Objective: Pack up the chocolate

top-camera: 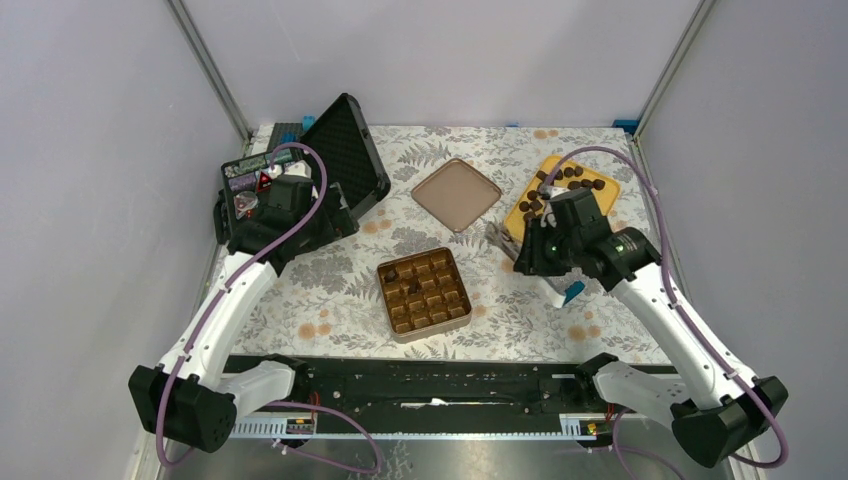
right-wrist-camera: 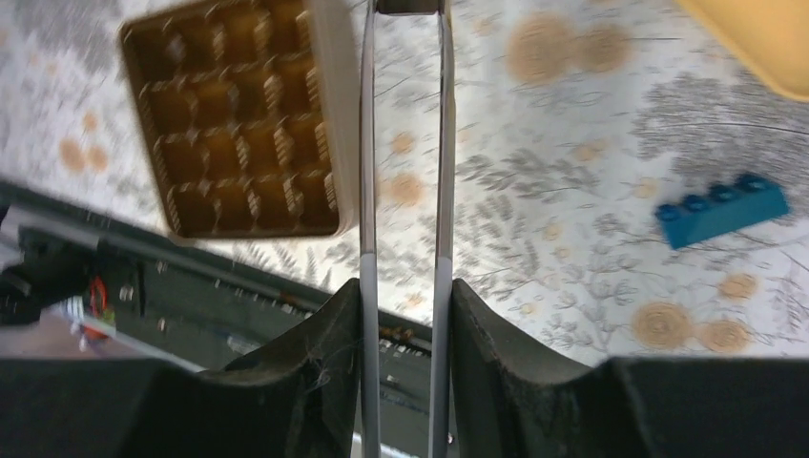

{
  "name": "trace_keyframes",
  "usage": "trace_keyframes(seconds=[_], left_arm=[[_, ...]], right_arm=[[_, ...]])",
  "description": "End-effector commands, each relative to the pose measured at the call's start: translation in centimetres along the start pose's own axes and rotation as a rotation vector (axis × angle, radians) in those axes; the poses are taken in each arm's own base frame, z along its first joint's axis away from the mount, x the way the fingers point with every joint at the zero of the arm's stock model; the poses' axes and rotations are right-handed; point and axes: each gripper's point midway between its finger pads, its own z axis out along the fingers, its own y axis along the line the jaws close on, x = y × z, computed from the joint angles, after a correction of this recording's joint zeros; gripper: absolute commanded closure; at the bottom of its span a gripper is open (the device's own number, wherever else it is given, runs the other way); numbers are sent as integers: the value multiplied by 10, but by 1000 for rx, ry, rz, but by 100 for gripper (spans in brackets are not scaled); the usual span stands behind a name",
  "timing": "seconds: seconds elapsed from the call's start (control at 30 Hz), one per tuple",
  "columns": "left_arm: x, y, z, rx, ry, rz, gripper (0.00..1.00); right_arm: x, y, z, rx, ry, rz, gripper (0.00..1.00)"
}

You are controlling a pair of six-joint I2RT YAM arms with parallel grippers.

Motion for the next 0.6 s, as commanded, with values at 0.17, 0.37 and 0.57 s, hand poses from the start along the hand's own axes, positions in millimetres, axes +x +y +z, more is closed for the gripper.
trace_keyframes(seconds=[0.17,0.37,0.57], left_arm=[[-28,-8,-9,10,-90,-20,1],[-28,-8,-11,7,-93,-20,1],[-27,-6,-10,2,-89,-25,1]], right_arm=[[37,86,-17,-210,90,-198,80],[68,104,-8,-223,168,-291,80],[85,112,3,-231,217,-322,79]])
